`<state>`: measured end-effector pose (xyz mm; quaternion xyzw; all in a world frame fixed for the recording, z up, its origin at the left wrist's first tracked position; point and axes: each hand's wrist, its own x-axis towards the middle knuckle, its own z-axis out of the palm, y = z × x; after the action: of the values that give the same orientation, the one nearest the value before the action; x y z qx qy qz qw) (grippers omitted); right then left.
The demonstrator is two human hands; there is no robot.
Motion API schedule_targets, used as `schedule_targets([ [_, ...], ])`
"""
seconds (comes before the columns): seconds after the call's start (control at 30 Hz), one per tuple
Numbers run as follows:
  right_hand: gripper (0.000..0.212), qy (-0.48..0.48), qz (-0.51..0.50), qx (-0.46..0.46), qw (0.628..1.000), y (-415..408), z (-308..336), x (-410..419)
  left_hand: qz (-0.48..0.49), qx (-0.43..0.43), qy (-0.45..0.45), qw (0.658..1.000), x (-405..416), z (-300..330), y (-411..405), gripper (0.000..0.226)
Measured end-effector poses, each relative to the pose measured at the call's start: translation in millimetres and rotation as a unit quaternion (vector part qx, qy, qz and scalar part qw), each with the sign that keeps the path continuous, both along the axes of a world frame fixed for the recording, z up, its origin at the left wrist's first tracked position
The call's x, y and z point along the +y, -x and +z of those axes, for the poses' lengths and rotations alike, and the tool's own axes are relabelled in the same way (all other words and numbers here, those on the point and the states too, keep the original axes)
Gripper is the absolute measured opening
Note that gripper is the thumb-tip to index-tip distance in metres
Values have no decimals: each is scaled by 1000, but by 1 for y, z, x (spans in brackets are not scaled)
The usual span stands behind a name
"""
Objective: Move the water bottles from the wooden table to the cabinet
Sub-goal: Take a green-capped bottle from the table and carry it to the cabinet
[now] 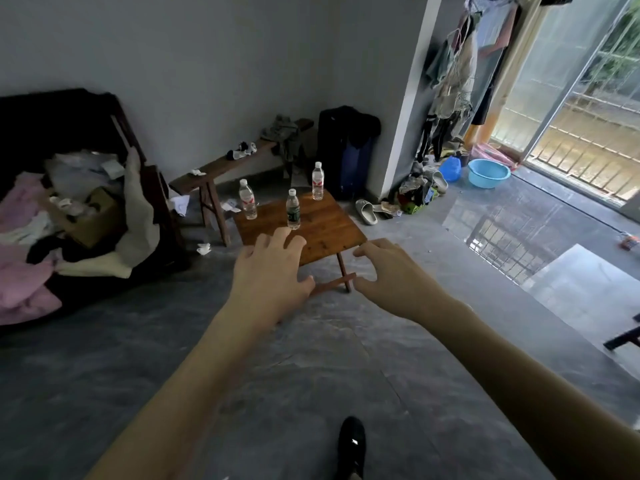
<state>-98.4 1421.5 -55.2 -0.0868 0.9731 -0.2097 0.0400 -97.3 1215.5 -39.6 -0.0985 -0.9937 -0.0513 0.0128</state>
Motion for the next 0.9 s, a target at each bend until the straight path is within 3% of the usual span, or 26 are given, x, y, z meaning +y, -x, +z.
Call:
schedule_targets([
  [0.37, 43, 12, 42, -6, 999, 180, 8, 81, 32, 2, 21, 999, 74, 1, 172, 66],
  [0.5, 33, 14, 63, -27, 998, 230, 0, 83, 52, -7, 24, 998, 77, -5, 211, 63],
  [0.67, 47, 10, 83, -46, 995, 289, -12, 78, 83, -10, 17, 996, 69, -12, 261, 63],
  [0.9, 47, -30, 134, -45, 990, 386, -17, 49, 113, -12, 17, 993, 41, -23, 344, 62],
])
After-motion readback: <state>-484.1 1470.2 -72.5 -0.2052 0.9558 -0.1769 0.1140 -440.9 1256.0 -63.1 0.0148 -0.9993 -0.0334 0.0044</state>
